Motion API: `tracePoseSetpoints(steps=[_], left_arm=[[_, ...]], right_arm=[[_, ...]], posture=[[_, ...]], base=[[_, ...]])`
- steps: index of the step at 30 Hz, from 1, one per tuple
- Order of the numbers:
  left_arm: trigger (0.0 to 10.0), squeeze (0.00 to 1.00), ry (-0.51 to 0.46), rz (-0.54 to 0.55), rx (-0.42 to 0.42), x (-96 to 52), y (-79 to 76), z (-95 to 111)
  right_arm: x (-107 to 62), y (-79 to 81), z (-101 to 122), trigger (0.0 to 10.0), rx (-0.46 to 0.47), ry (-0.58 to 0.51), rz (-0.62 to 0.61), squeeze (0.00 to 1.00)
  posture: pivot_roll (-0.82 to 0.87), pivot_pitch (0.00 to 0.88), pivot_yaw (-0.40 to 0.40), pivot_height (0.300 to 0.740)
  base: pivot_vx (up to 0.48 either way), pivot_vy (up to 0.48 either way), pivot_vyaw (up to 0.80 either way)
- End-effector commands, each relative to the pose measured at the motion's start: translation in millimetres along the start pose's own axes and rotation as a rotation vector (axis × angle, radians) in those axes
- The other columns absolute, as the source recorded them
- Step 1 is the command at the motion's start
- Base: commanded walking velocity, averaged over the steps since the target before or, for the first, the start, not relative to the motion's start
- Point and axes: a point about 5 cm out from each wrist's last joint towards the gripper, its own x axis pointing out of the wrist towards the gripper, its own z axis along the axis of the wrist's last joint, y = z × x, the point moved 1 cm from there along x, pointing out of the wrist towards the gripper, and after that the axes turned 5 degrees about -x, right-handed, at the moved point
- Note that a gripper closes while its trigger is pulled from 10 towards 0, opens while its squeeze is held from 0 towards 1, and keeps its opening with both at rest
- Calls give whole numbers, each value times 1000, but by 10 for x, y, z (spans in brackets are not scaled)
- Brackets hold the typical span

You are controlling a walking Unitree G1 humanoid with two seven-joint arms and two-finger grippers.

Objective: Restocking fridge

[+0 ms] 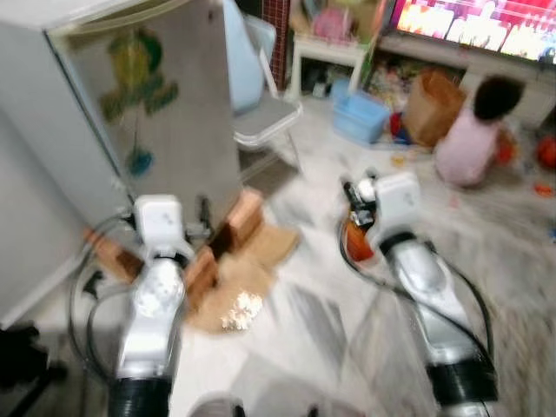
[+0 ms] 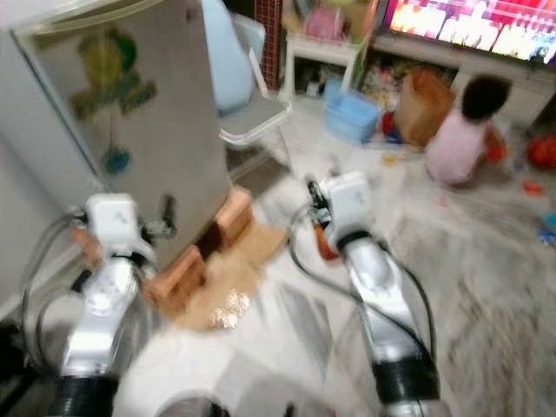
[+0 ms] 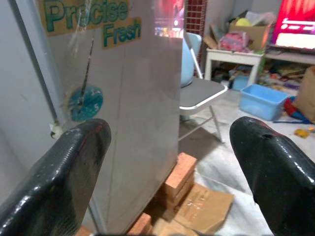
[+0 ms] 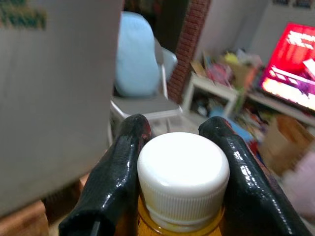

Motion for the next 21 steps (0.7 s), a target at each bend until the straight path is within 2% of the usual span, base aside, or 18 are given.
tracePoseSetpoints(steps=[1, 6, 8, 10, 12, 17, 21], left_arm=[[10000, 0, -19, 38, 23, 26, 97, 35], [10000, 0, -29, 134, 46, 56, 239, 57], [10000, 0, -49, 133, 83, 60, 269, 81], [10000, 0, -59, 160, 163, 48, 367, 91], [10000, 0, -57, 171, 183, 41, 406, 85], [10000, 0, -51, 180, 237, -37, 554, 71], [10000, 0, -39, 170, 270, -89, 604, 53]], right_arm=[[33, 8, 134, 10000, -1, -60, 4, 0], [-22, -18, 55, 10000, -7, -38, 11, 0], [-33, -28, 40, 10000, -7, -33, 8, 0], [-51, -36, 17, 10000, -4, -30, 2, 0], [-60, -39, 1, 10000, 0, -27, -4, 0], [-119, -72, -96, 10000, 44, 13, -66, 0], [-174, -90, -104, 10000, 58, 16, -112, 0]], posture=[[51, 0, -61, 740], [50, 0, -58, 740], [49, 0, -56, 740], [49, 0, -52, 740], [49, 0, -49, 740], [42, 0, -8, 740], [27, 0, 32, 740]], base=[[0, 480, 0], [0, 480, 0], [0, 480, 0], [0, 471, 0], [0, 437, 0], [0, 0, 0], [0, 0, 0]])
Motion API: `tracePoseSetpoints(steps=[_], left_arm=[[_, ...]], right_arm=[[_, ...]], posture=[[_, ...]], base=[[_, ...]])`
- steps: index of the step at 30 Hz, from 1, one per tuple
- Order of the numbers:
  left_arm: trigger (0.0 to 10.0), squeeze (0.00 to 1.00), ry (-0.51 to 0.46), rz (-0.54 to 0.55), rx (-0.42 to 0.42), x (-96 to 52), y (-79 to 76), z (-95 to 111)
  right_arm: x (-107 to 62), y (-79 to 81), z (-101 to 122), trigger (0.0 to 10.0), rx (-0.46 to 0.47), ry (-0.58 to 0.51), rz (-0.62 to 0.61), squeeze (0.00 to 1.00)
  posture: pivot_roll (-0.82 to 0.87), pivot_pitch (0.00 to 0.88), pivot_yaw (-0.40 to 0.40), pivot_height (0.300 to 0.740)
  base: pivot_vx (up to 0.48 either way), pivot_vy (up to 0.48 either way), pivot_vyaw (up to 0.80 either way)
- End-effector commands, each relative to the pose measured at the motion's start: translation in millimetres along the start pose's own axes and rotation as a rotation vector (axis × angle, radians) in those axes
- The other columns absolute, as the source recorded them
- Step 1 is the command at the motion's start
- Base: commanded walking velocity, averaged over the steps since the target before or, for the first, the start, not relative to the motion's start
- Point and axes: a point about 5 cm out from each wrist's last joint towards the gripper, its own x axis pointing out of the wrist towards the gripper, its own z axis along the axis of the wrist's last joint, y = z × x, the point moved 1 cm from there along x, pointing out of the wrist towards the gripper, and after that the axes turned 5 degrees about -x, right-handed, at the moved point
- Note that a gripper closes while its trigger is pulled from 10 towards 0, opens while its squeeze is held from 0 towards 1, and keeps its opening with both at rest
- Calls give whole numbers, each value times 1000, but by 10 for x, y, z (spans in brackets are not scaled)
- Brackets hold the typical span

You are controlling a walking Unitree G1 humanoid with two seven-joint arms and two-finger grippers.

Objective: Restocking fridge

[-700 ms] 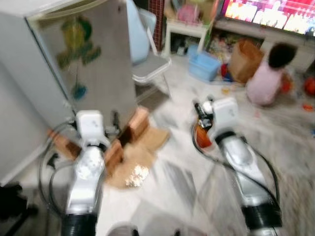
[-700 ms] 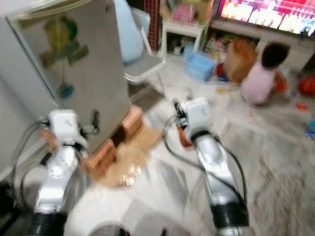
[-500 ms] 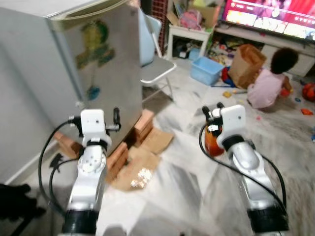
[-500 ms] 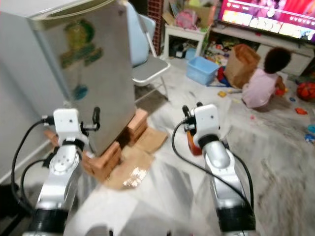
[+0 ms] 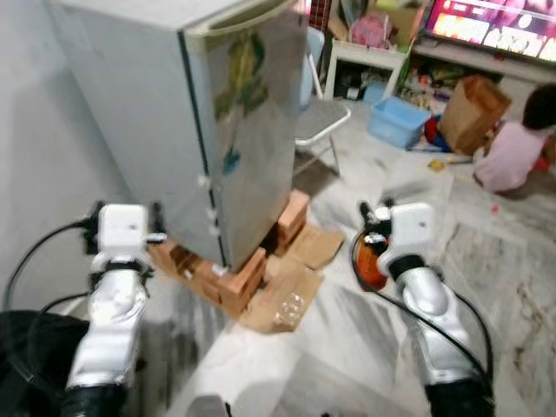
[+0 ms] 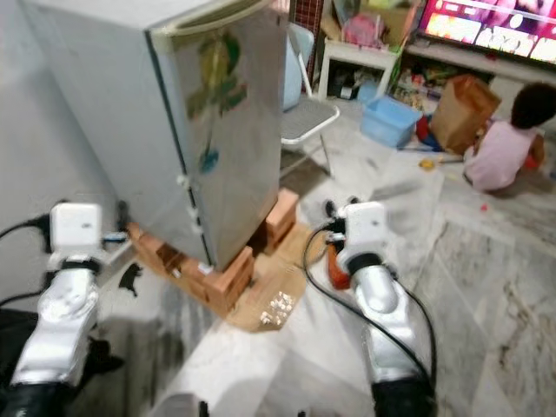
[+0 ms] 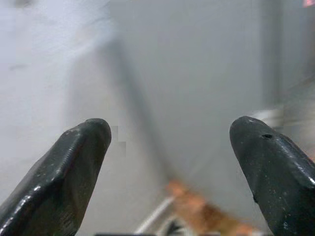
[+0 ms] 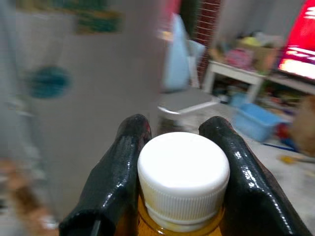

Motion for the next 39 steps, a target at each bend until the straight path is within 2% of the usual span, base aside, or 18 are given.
tracePoseSetpoints(steps=[1, 7, 10, 16, 21, 25, 29, 34, 38, 39], left_arm=[[10000, 0, -28, -52, 9, -26, -93, 65], [10000, 0, -42, -47, 25, -39, -70, 96], [10000, 0, -23, -25, -6, -50, -29, 66], [10000, 0, -3, -9, -30, -62, -51, 39], [10000, 0, 6, -9, -47, -46, -102, 41], [10000, 0, 14, -2, -53, -39, -93, 34], [10000, 0, 29, 14, -57, -63, -65, 8], [10000, 0, 46, 4, -60, -170, -22, -37], [10000, 0, 84, -3, -32, -349, 58, -137], [10000, 0, 101, -14, -15, -442, 96, -187]], right_arm=[[-49, -126, 48, 10000, -4, -20, -71, 0], [-118, -111, -7, 10000, -11, -5, -76, 0], [-91, -63, 13, 10000, -28, -9, -45, 0], [-48, -58, 85, 10000, -36, -28, -26, 0], [-57, -128, 70, 10000, -44, -17, -42, 0], [-64, -120, 60, 10000, -48, -13, -37, 0], [-89, -114, 56, 10000, -23, -7, -36, 0], [-183, -174, 17, 10000, -23, 7, -51, 0], [-259, -258, -29, 10000, -36, 32, -83, 0], [-282, -288, -62, 10000, -36, 53, -94, 0]], posture=[[27, 0, 43, 740], [36, 0, 31, 740], [34, 0, 15, 740], [19, 0, 7, 740], [15, 0, 0, 740], [15, 0, -4, 740], [23, 0, -23, 740], [32, 0, -38, 740], [39, 0, -45, 740], [42, 0, -46, 740]], base=[[0, 0, 0], [0, 0, 0], [0, 0, 800], [355, 0, 800], [425, 0, 766], [337, 0, 755], [75, 0, 0], [0, 0, 0], [0, 0, 0], [0, 0, 0]])
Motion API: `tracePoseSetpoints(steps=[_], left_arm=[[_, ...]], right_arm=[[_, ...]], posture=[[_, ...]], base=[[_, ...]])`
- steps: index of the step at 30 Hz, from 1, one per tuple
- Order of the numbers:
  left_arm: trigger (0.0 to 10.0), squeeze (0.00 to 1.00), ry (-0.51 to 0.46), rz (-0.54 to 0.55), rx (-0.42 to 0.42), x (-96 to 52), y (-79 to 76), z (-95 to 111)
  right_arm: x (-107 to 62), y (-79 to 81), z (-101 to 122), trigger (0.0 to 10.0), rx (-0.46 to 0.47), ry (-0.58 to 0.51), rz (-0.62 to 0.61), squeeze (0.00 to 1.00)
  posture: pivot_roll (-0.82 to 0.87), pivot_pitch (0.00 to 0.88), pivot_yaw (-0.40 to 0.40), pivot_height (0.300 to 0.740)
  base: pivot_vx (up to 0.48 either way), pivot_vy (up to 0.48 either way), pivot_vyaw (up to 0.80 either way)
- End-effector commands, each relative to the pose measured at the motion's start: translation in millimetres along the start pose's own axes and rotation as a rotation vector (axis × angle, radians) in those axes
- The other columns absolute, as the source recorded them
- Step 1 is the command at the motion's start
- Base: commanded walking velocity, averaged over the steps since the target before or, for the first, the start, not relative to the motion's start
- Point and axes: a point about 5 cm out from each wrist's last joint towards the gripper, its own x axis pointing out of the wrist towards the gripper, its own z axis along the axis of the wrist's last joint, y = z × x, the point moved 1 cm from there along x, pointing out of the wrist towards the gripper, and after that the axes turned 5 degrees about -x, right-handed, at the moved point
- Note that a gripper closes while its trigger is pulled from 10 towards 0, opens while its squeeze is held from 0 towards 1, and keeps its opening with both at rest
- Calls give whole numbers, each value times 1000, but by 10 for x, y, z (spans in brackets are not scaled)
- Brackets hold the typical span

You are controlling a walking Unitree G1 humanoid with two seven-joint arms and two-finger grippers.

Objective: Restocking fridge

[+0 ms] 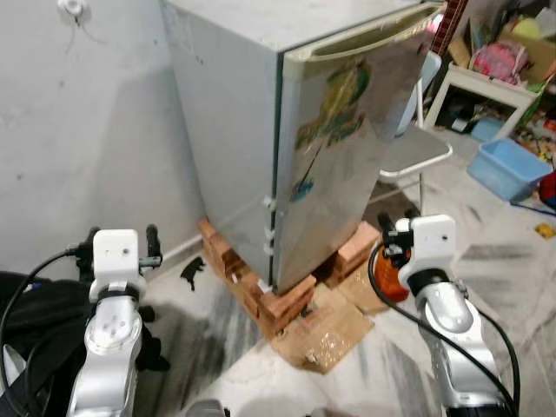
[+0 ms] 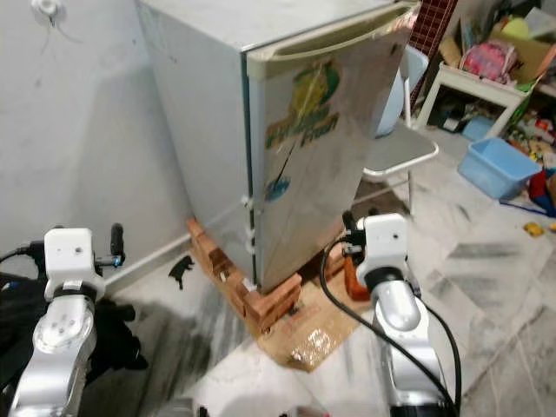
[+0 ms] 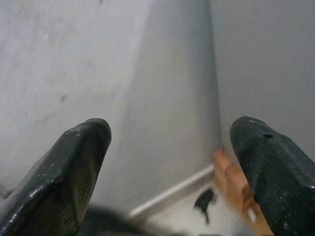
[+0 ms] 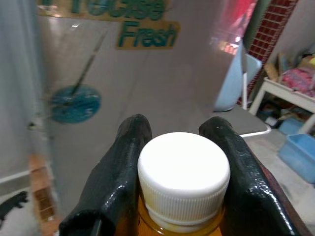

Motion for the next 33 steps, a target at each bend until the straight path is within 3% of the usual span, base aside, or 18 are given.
tracePoseSetpoints(steps=[1, 6, 12, 23, 33], left_arm=[[10000, 0, -7, -11, 22, -54, 46, 27], [10000, 0, 0, -19, 37, -111, 100, 30], [10000, 0, -24, -35, 47, -27, 126, 129], [10000, 0, -57, -108, 39, 101, -48, 258], [10000, 0, -45, -112, 31, 87, -73, 222]], right_arm=[[-22, -74, 47, 10000, -1, -9, -26, 0], [-45, -140, 2, 10000, 79, 22, -65, 0], [-108, -151, -40, 10000, 150, 52, -88, 0], [-167, -192, -67, 10000, 153, 57, -135, 0], [-147, -178, -57, 10000, 143, 63, -108, 0]], posture=[[42, 0, -46, 740], [49, 0, -42, 740], [41, 0, -22, 740], [13, 0, 25, 740], [10, 0, 17, 740]], base=[[0, 0, 0], [0, 0, 0], [0, 0, 0], [0, 0, 0], [0, 0, 0]])
